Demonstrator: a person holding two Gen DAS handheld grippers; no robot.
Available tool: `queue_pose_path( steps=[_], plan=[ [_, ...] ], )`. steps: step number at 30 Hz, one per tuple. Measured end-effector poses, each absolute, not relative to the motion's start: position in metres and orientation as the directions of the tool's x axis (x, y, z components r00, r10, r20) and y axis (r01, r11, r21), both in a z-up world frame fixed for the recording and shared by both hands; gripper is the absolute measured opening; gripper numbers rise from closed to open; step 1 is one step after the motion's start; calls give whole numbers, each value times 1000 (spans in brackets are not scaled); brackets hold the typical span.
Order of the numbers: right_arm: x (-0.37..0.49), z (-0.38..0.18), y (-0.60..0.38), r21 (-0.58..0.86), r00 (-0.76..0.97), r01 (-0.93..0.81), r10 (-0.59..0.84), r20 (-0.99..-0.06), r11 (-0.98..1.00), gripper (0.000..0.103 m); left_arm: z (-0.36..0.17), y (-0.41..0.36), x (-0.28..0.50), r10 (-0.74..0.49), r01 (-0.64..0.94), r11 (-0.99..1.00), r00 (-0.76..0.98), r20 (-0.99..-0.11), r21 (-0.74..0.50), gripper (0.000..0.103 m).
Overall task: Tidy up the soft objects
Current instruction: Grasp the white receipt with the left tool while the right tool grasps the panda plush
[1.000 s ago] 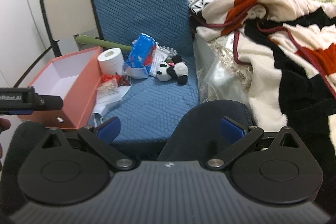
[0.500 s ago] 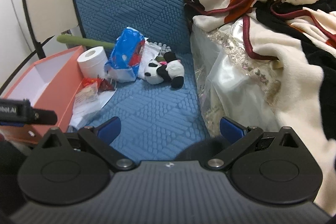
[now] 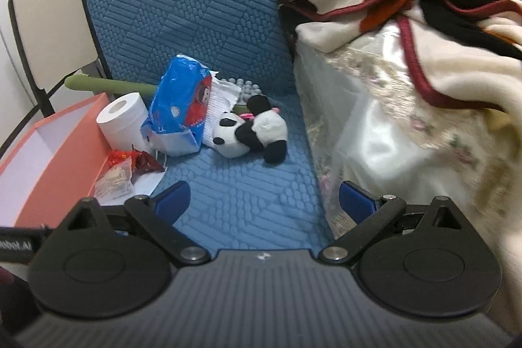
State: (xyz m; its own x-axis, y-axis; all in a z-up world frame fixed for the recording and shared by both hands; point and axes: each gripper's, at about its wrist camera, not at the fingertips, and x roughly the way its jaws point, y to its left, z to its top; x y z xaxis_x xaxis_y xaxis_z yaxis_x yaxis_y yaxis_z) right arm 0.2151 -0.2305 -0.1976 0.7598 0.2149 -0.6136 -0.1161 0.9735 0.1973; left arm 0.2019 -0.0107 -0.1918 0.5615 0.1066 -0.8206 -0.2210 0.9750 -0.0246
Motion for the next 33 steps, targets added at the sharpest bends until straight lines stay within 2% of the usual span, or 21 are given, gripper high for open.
queue_pose_path(
  steps=[13, 17, 19, 21, 30, 33],
  plan=[
    [265, -223, -200, 197, 745, -165, 253, -617, 966, 98, -218, -20, 235, 172, -150, 983, 592, -787, 101, 103],
    [285, -233, -201, 235, 716, -154, 272, -642, 960, 85, -225, -25, 244, 178, -120, 984, 603, -777, 132, 103],
    [296, -237, -200, 254, 706, -151, 284, -648, 955, 85, -228, -27, 249, 185, -118, 983, 610, -771, 142, 103],
    [305, -239, -196, 245, 714, -160, 283, -640, 956, 85, -233, -27, 256, 195, -128, 981, 604, -773, 148, 96],
    [343, -246, -183, 180, 720, -179, 253, -646, 967, 86, -252, -14, 286, 208, -198, 974, 577, -790, 111, 88],
    [350, -248, -180, 185, 709, -198, 271, -651, 963, 90, -256, -10, 294, 216, -214, 971, 576, -788, 110, 85]
  ],
)
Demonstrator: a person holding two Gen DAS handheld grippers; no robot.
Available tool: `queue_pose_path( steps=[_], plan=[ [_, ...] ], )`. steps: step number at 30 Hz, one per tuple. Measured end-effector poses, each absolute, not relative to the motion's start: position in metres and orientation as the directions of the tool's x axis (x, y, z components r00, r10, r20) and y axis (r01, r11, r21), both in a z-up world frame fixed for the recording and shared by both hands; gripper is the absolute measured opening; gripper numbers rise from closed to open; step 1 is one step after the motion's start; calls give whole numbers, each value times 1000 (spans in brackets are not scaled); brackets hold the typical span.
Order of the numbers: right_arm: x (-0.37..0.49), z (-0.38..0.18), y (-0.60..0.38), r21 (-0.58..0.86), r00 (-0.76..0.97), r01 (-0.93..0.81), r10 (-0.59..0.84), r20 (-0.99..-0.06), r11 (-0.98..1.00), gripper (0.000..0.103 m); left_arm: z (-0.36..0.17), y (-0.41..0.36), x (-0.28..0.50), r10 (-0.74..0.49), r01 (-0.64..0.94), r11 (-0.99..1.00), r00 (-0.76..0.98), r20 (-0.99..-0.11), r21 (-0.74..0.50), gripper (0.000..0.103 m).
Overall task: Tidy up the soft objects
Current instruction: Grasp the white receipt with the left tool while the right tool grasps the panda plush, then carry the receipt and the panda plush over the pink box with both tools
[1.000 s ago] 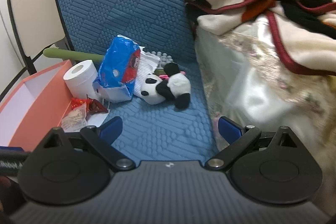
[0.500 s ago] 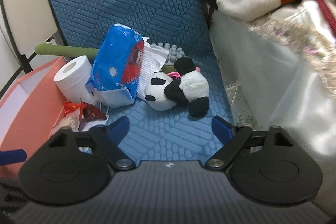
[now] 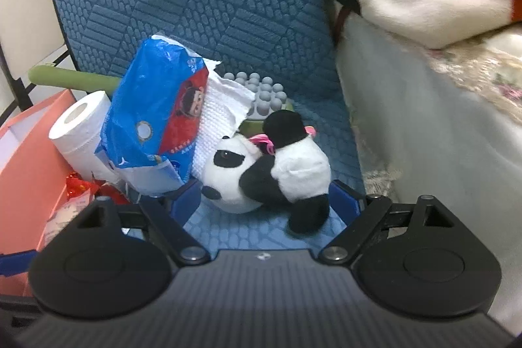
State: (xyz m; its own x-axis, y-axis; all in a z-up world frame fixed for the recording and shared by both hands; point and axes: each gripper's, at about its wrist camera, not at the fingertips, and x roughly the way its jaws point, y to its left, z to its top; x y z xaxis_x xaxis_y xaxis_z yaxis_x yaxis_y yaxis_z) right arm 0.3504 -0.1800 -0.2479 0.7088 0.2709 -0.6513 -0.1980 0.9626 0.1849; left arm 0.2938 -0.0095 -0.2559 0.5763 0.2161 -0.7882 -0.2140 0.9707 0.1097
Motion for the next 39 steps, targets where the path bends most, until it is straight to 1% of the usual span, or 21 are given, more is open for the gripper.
queue_pose_path(
  steps=[2, 9, 10, 11, 13, 16, 17, 19, 20, 21, 22, 24, 25, 27, 29, 33, 36, 39],
  plan=[
    [354, -249, -177, 170, 708, -207, 268, -654, 963, 97, -258, -7, 298, 226, -225, 968, 580, -783, 113, 84],
    [368, -256, -170, 133, 692, -212, 245, -679, 968, 97, -270, 2, 310, 265, -254, 958, 593, -760, 136, 84],
    [370, -257, -169, 137, 690, -213, 248, -680, 967, 98, -272, 3, 310, 275, -257, 956, 597, -754, 145, 84],
    [371, -258, -168, 137, 689, -211, 247, -681, 968, 103, -273, 3, 311, 286, -258, 953, 602, -746, 157, 84],
    [374, -260, -167, 127, 690, -208, 238, -683, 970, 103, -276, 4, 312, 302, -258, 950, 607, -735, 177, 83],
    [378, -263, -164, 134, 680, -215, 247, -690, 967, 103, -281, 7, 313, 303, -254, 950, 606, -736, 182, 77],
    [380, -265, -163, 131, 673, -216, 245, -698, 967, 103, -283, 7, 313, 305, -255, 949, 605, -735, 184, 72],
    [383, -268, -161, 127, 660, -220, 243, -711, 967, 103, -286, 9, 313, 312, -255, 948, 605, -732, 192, 71],
    [384, -268, -160, 125, 659, -219, 241, -713, 968, 103, -287, 10, 312, 311, -253, 948, 608, -730, 193, 68],
    [385, -269, -160, 122, 661, -220, 240, -711, 968, 103, -288, 11, 311, 313, -253, 947, 610, -728, 196, 63],
    [385, -269, -159, 120, 661, -221, 239, -711, 968, 103, -288, 12, 311, 318, -255, 946, 612, -724, 200, 60],
    [387, -271, -158, 117, 660, -223, 239, -712, 968, 103, -288, 14, 309, 321, -265, 944, 614, -721, 195, 50],
    [387, -271, -158, 114, 659, -225, 238, -713, 968, 103, -287, 17, 308, 321, -276, 943, 615, -721, 185, 48],
    [388, -272, -157, 107, 658, -230, 236, -715, 967, 103, -284, 21, 305, 314, -297, 942, 618, -721, 155, 40],
    [389, -273, -156, 104, 660, -232, 235, -714, 967, 103, -282, 25, 304, 308, -309, 941, 618, -724, 137, 36],
    [388, -272, -157, 113, 661, -235, 244, -710, 965, 102, -274, 27, 300, 305, -322, 939, 623, -720, 120, 30],
    [386, -271, -157, 112, 664, -241, 248, -706, 964, 100, -269, 28, 296, 293, -318, 942, 630, -719, 105, 27],
    [383, -270, -158, 103, 666, -250, 248, -703, 963, 98, -264, 29, 292, 286, -317, 944, 638, -715, 94, 26]
  ],
)
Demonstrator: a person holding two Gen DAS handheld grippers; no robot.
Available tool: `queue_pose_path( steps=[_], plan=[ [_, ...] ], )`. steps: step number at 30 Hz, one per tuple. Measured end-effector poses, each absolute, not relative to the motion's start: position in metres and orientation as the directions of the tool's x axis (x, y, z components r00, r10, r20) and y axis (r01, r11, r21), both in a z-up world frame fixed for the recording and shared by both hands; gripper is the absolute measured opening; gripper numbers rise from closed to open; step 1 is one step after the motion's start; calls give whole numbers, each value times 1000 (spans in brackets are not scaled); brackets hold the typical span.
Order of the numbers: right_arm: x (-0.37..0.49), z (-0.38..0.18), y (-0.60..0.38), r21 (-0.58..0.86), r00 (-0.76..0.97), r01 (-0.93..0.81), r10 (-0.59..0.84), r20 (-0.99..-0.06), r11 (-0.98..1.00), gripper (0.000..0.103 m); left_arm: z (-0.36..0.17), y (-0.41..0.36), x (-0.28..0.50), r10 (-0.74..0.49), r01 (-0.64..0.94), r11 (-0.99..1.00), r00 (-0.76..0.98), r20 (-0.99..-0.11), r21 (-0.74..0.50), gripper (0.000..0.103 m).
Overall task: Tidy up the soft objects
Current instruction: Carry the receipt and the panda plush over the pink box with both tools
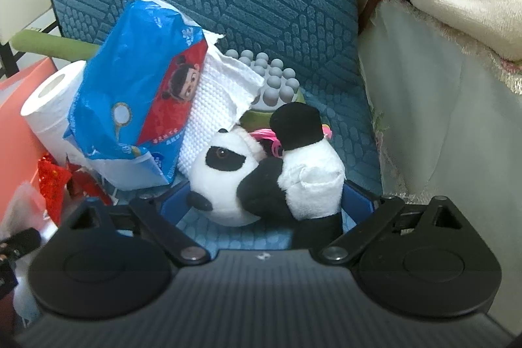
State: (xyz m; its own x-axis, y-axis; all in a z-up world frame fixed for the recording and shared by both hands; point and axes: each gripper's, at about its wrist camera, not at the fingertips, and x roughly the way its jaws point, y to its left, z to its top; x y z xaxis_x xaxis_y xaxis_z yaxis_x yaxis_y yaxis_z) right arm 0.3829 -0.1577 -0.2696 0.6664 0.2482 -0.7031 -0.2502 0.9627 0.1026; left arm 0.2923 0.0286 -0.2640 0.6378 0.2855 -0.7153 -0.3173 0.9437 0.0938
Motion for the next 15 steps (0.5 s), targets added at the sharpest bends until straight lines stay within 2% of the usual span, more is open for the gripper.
queue_pose_path(
  steps=[15],
  plan=[
    [350, -251, -161, 85, 691, -280, 262, -674, 956, 97, -241, 34, 272, 206, -306, 952, 666, -717, -10, 26]
  ],
)
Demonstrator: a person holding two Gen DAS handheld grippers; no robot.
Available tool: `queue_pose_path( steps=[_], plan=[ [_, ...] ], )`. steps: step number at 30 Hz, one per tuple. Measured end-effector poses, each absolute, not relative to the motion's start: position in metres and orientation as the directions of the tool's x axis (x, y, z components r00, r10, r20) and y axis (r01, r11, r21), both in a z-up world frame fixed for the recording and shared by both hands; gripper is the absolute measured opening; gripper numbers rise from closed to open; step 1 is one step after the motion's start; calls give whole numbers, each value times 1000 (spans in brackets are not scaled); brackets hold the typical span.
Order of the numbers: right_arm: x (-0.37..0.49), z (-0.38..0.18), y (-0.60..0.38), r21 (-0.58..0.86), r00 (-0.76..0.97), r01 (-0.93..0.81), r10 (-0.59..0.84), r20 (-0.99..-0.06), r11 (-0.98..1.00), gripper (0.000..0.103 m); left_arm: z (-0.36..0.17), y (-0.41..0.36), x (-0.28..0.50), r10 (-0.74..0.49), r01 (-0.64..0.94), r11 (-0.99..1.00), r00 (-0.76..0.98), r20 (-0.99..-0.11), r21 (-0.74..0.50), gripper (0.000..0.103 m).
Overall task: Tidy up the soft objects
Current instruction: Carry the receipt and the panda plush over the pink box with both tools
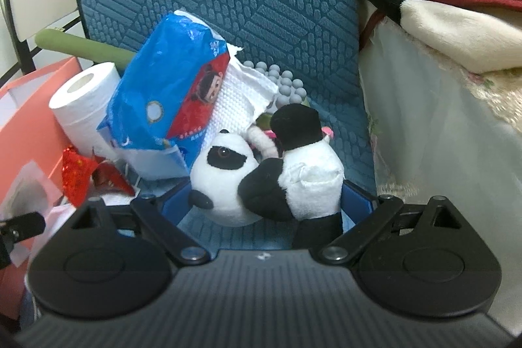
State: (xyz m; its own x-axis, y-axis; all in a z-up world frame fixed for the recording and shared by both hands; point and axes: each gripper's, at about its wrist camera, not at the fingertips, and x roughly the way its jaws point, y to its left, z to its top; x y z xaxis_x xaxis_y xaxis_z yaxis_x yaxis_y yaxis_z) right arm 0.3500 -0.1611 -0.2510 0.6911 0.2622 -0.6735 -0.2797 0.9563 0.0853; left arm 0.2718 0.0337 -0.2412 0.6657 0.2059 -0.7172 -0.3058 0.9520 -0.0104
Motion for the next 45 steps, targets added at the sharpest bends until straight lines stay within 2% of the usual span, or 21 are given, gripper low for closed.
queue_pose_path(
  steps=[27, 34, 45],
  plan=[
    [241, -222, -172, 136, 642, -255, 273, -716, 957, 97, -228, 44, 220, 40, -250, 954, 652, -757, -165, 26],
    [224, -211, -163, 161, 629, -280, 307, -715, 947, 97, -209, 49, 214, -23, -218, 952, 655, -755, -217, 26],
    [230, -148, -141, 165, 663, -345, 364, -654, 924, 97, -156, 73, 212, -35, -214, 945, 686, -727, -248, 26]
  ],
)
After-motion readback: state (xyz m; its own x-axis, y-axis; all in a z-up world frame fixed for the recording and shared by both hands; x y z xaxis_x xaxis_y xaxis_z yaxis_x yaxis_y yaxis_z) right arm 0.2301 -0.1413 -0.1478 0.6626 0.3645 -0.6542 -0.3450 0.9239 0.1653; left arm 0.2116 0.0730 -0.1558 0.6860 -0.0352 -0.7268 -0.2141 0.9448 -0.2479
